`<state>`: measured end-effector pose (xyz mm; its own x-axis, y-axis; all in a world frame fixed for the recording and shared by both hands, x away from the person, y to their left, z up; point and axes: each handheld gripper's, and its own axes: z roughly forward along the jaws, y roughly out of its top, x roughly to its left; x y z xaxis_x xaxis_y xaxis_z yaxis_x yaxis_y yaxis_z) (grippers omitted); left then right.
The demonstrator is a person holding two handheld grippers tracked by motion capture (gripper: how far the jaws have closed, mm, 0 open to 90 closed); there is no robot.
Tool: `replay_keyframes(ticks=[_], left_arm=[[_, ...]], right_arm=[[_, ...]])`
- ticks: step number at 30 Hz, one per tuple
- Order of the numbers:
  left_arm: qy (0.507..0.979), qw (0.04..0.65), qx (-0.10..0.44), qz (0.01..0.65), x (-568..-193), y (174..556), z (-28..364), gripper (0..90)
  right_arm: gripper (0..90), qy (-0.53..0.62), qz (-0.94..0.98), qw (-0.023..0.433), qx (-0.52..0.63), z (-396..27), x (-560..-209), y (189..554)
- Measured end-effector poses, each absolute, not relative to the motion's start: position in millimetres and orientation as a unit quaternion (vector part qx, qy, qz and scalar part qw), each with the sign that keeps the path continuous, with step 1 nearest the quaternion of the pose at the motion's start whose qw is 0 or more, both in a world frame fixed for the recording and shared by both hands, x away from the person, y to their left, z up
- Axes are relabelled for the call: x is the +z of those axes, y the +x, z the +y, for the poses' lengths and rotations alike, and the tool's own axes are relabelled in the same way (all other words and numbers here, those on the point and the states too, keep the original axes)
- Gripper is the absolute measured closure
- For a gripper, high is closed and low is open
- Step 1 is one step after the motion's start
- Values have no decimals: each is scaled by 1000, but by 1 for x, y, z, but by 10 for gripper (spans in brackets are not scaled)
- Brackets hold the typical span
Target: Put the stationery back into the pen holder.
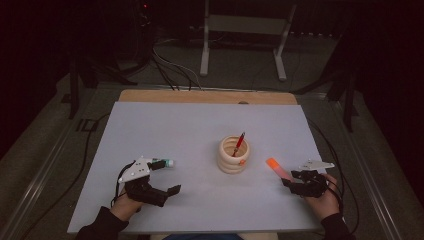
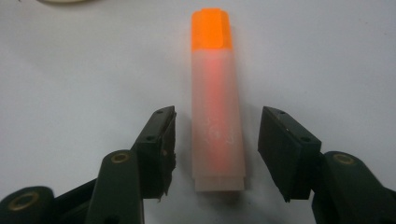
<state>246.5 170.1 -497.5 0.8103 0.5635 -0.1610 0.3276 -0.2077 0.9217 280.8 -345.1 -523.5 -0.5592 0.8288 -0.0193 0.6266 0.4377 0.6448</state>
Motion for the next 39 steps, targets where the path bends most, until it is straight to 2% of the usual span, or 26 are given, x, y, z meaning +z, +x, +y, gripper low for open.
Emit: replay_keyframes(ticks=[10, 19, 22, 39], left_arm=[[767, 561, 107, 293, -498, 247, 172, 5], [767, 561, 107, 293, -498, 247, 172, 5], [766, 562, 108, 293, -498, 247, 172, 5], [762, 564, 106, 299, -499, 248, 175, 5]], right_arm=[[556, 429, 842, 169, 279, -339, -524, 288], [582, 442, 850, 149, 247, -333, -520, 296], [639, 441, 856, 147, 226, -327, -518, 298], [648, 480, 822, 147, 270, -335, -516, 292]])
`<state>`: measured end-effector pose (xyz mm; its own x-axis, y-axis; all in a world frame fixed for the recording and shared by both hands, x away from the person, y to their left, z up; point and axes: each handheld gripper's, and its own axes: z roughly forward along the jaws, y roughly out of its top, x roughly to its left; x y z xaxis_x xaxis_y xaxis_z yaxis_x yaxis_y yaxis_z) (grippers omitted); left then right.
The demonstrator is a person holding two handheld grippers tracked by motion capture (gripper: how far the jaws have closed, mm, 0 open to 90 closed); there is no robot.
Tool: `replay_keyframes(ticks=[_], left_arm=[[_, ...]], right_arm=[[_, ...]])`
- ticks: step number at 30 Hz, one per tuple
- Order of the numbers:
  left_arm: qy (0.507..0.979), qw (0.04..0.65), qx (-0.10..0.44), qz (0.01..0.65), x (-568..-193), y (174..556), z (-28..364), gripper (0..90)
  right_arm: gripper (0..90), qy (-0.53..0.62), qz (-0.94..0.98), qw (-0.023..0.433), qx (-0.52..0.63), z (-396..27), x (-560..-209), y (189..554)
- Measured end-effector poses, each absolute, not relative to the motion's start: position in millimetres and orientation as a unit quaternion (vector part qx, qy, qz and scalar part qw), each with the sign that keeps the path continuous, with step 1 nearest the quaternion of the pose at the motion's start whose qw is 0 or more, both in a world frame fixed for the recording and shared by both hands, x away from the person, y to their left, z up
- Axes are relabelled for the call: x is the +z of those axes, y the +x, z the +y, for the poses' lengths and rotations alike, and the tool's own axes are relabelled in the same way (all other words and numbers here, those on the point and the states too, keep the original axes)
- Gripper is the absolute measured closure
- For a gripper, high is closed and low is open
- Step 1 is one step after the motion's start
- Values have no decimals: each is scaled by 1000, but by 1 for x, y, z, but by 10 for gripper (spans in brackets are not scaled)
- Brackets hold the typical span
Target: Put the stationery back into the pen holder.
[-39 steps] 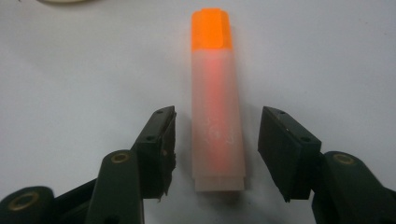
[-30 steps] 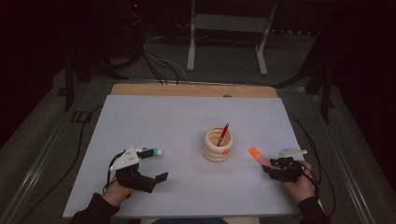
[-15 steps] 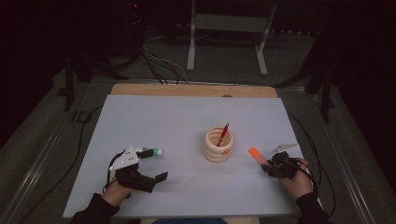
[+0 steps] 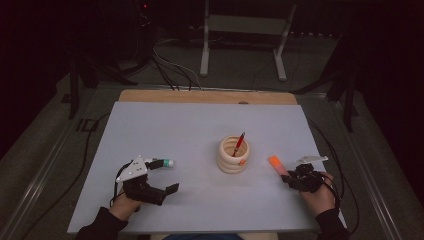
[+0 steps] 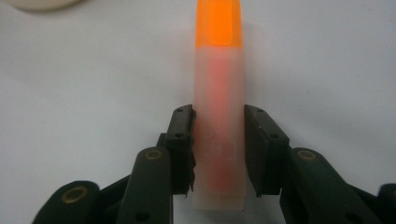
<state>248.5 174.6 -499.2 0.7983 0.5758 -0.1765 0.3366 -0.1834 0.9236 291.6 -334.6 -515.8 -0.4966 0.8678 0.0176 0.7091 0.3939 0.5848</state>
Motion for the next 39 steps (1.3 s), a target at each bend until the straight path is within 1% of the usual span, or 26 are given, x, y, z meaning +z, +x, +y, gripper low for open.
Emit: replay_keyframes(ticks=[6, 9, 17, 25, 30, 39], left_arm=[[762, 564, 108, 299, -498, 248, 175, 5], [762, 564, 109, 300, -498, 248, 175, 5], [760, 566, 107, 300, -496, 248, 174, 5], [760, 566, 107, 301, -493, 247, 172, 5], [759, 566, 108, 303, -490, 247, 171, 5], [757, 567, 110, 306, -488, 246, 170, 5]], right_arm=[[648, 483, 813, 151, 288, -337, -509, 289], [648, 482, 806, 158, 304, -336, -501, 287], [648, 472, 796, 159, 343, -329, -482, 281], [648, 440, 795, 167, 381, -306, -457, 273], [647, 426, 796, 173, 394, -296, -448, 271], [647, 399, 801, 164, 415, -277, -437, 264]])
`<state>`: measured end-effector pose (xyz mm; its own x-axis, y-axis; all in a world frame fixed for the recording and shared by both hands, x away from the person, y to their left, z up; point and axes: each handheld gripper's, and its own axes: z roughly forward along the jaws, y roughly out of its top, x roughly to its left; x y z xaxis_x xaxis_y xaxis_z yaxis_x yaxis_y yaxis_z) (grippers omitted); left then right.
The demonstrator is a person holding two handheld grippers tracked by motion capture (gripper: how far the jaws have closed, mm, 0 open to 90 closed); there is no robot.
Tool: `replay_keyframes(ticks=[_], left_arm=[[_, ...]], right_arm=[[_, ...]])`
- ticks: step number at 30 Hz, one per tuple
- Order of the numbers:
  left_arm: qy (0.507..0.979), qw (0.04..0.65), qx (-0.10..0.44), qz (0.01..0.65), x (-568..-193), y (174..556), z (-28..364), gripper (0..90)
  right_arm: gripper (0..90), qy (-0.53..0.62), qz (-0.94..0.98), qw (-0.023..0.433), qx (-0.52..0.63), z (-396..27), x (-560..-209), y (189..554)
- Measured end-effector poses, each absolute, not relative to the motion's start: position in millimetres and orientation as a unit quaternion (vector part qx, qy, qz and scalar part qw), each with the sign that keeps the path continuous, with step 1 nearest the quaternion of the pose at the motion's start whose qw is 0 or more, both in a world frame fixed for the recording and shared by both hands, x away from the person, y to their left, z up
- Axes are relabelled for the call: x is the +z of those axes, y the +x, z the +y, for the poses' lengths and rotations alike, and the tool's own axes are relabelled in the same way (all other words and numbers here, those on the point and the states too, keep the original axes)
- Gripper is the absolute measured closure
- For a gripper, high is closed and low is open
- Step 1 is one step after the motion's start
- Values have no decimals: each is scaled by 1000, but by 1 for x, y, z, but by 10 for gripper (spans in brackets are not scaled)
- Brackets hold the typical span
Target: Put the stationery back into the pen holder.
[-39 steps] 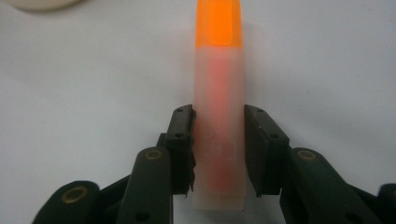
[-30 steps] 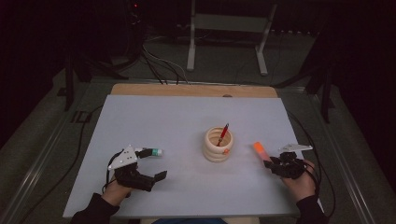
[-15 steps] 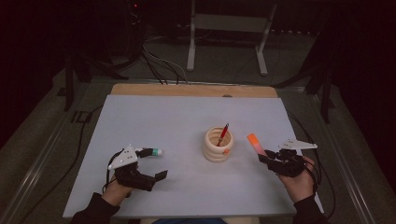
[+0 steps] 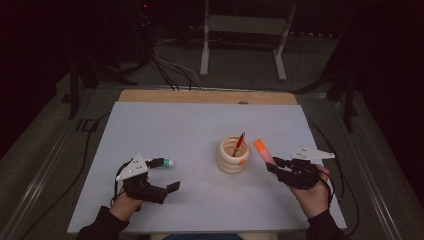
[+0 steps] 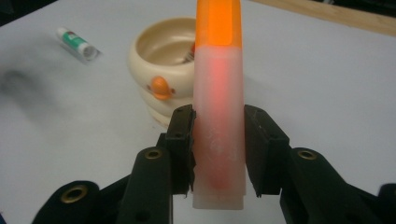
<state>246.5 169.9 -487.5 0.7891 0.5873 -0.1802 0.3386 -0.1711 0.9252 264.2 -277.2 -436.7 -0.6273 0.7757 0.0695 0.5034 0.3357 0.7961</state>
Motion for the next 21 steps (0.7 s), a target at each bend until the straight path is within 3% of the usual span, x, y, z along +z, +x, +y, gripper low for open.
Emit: replay_keyframes(ticks=[21], left_arm=[[745, 582, 114, 306, -465, 241, 141, 5]], right_arm=[[647, 331, 823, 123, 445, -216, -437, 261]])
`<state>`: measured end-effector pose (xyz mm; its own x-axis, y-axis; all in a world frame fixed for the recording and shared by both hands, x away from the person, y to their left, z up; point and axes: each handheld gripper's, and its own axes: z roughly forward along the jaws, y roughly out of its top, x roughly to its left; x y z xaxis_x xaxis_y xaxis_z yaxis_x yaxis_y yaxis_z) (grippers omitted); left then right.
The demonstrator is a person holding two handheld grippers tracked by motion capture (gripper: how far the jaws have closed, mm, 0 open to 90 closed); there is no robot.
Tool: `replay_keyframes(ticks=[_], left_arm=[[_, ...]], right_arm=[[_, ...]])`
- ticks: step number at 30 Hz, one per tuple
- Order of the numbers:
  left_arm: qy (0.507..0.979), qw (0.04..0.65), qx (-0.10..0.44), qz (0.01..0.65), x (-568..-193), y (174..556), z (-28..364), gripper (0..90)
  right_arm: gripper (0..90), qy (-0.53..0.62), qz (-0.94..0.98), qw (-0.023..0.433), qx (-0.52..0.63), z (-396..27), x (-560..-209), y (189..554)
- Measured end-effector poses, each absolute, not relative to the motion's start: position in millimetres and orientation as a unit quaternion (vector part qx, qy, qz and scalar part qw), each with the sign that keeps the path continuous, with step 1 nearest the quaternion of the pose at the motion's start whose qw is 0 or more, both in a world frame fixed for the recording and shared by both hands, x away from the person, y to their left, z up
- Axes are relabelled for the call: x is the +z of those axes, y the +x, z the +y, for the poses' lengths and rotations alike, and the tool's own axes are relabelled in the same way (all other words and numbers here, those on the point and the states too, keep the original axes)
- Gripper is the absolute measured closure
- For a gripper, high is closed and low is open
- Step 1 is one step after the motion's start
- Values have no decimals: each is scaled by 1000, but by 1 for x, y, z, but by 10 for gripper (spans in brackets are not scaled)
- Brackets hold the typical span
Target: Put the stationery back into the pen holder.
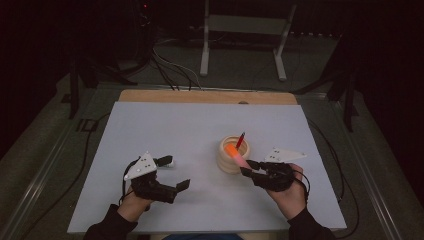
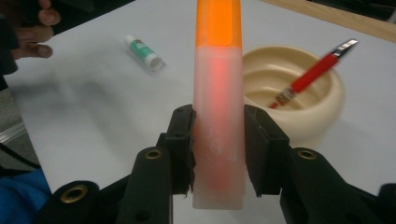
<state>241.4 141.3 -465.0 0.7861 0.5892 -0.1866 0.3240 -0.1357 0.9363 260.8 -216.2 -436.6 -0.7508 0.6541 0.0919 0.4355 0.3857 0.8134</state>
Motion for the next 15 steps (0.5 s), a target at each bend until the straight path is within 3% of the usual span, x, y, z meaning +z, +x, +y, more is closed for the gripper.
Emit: replay_keyframes(ticks=[15], left_arm=[[720, 606, 88, 325, -461, 247, 122, 6]], right_arm=[[647, 301, 834, 110, 450, -187, -444, 258]])
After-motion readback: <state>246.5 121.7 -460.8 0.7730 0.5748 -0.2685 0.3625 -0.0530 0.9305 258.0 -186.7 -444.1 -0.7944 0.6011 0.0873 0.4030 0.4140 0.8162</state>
